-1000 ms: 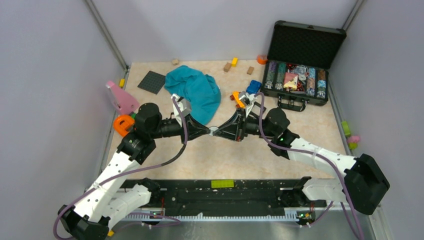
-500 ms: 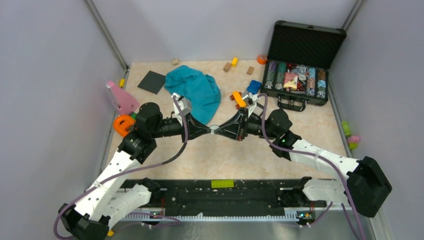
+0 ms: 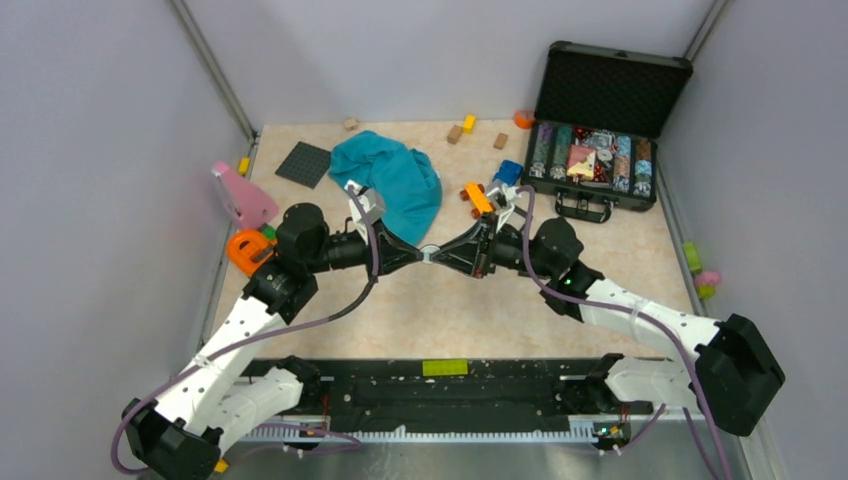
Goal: Remove the brooch from the garment
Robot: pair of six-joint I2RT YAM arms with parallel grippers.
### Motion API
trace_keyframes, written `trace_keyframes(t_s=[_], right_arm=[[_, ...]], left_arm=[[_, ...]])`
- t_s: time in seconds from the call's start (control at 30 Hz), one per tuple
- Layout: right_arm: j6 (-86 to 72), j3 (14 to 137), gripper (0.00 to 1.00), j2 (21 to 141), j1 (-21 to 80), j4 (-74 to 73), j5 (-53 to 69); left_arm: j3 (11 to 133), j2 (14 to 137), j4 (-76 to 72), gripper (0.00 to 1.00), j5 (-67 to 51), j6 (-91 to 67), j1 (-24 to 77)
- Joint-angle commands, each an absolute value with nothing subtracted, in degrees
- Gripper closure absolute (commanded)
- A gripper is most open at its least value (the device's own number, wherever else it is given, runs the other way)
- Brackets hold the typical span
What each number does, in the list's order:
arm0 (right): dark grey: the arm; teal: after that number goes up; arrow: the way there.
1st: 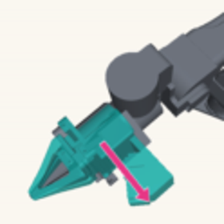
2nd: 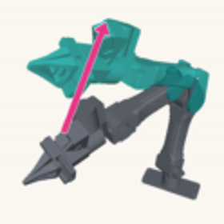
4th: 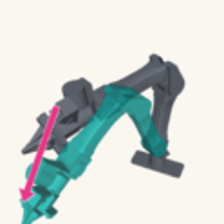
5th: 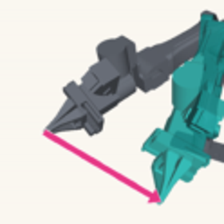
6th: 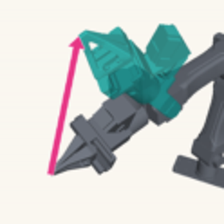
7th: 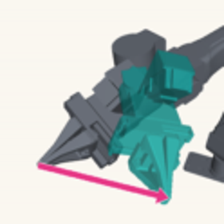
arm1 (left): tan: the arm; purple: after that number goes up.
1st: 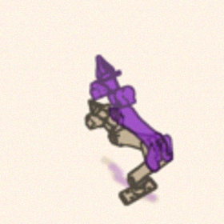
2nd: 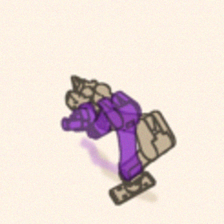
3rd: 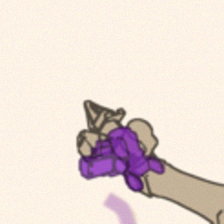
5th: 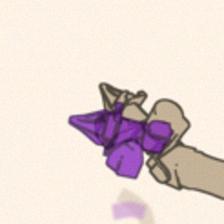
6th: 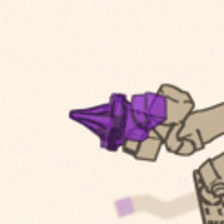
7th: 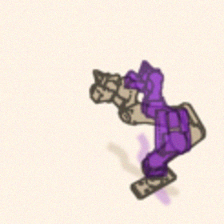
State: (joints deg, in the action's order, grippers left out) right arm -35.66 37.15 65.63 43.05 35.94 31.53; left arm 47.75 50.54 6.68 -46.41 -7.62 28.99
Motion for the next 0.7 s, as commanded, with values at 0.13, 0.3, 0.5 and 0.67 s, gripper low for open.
trace_keyframes(t_s=[0.13,0.3,0.5,0.67], right_arm=[[-32.72,38.39,0.58,63.23,41.22,40.98,27.73],[-29.69,37.13,0.35,59.52,40.6,35.61,28.02],[-29.16,36.28,0.35,56.52,38.97,30.45,27.53],[-26.35,40.34,0.34,56.19,38.36,16.24,19.7]], left_arm=[[48.33,51.52,11.05,1.0,-44.63,-11.34,30.06],[48.61,53.25,9.85,1.0,-41.7,-13.68,29.89],[46.05,54.72,2.35,1.0,-44.76,-16.4,29.88],[46.1,55.72,5.64,1.0,-40.71,-9.88,31.01]])
